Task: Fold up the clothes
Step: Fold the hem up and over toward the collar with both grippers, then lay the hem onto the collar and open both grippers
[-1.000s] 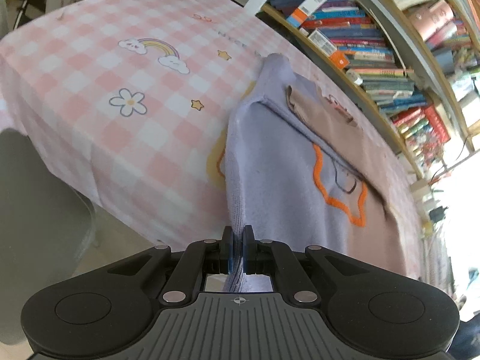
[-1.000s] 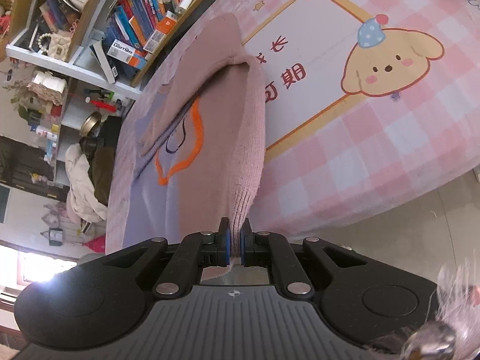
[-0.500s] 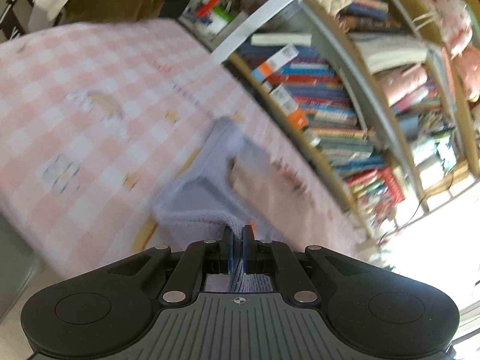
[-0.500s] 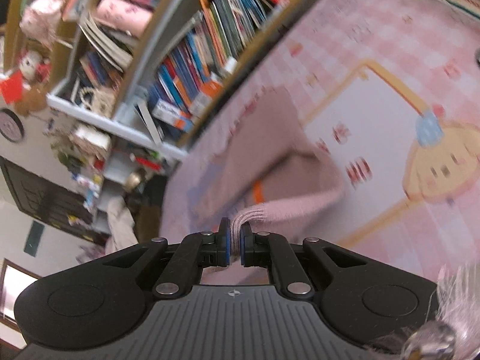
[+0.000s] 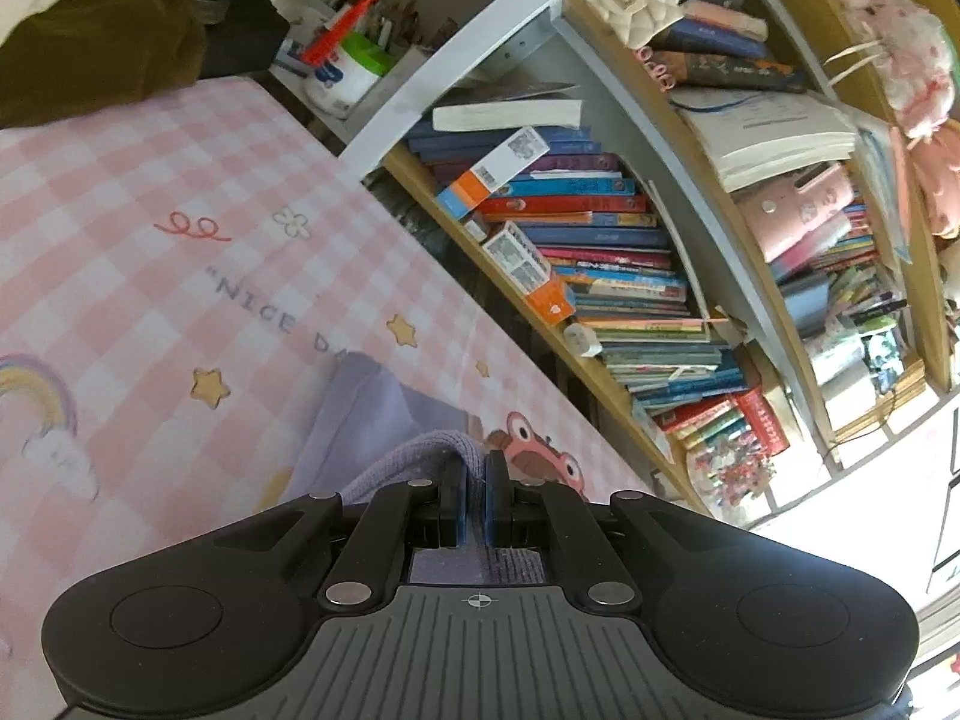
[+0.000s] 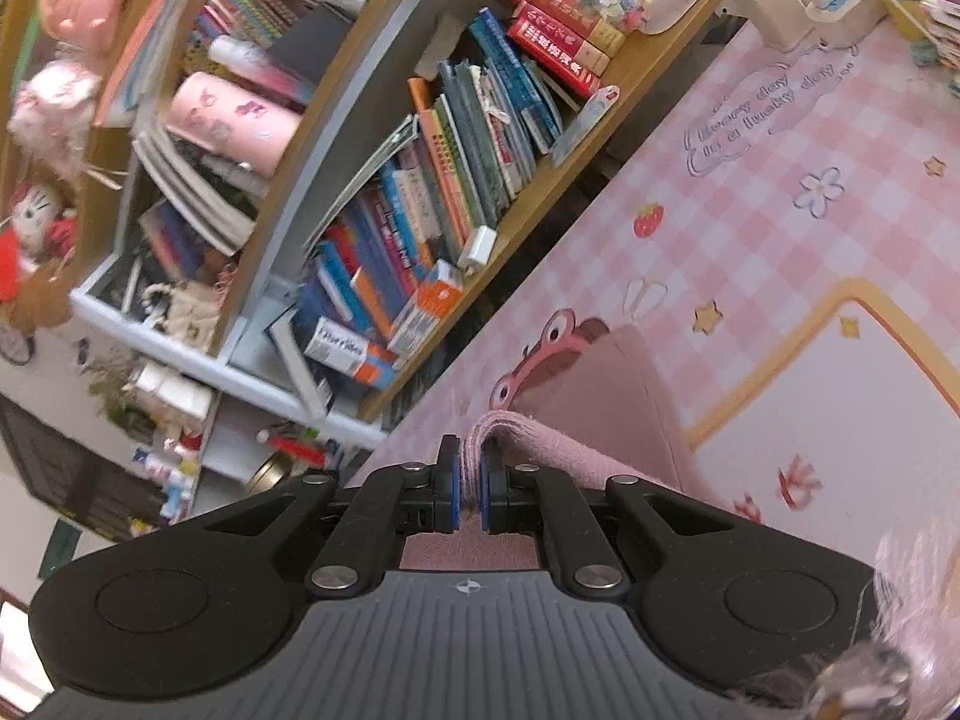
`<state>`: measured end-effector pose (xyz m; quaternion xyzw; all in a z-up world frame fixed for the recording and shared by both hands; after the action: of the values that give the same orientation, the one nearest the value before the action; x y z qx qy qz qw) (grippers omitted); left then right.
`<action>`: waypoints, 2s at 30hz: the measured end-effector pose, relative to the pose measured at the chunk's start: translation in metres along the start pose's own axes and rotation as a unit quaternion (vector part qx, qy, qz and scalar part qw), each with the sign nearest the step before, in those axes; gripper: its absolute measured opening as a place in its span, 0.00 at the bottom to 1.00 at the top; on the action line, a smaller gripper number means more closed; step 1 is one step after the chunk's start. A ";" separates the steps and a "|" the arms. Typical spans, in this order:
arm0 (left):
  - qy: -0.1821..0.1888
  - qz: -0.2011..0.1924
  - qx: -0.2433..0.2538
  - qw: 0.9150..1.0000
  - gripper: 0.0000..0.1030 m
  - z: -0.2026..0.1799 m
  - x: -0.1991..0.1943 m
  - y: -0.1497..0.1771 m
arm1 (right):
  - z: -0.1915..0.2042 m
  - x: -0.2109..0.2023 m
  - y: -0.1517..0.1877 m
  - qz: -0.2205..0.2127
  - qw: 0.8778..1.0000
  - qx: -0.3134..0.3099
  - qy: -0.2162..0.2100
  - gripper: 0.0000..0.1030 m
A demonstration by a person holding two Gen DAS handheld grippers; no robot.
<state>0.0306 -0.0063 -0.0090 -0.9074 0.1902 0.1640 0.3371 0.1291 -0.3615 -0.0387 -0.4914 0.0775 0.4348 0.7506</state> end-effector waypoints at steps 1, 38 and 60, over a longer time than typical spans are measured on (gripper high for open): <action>-0.003 0.004 -0.002 1.000 0.04 0.003 0.006 -0.002 | 0.000 0.000 0.000 0.000 1.000 0.000 0.000 0.06; -0.075 0.037 0.358 0.930 0.04 0.000 0.112 0.005 | -0.004 -0.001 0.014 0.015 1.000 -0.013 -0.002 0.05; -0.093 0.044 0.306 0.946 0.22 0.019 0.124 -0.016 | -0.006 -0.001 0.023 0.023 1.000 -0.021 -0.002 0.35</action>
<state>0.1427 -0.0116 -0.0670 -0.7321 0.2383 0.1963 0.6072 0.1138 -0.3641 -0.0565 -0.5041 0.0779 0.4546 0.7302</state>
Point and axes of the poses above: each gripper's, at about its wrist camera, not at the fingertips, and x roughly the way its jaws point, z to its left, y to its underside, the point moved 7 cm from there along x, roughly the way its jaws point, and after that the axes turned 7 degrees about -z, right-handed, at the moved point
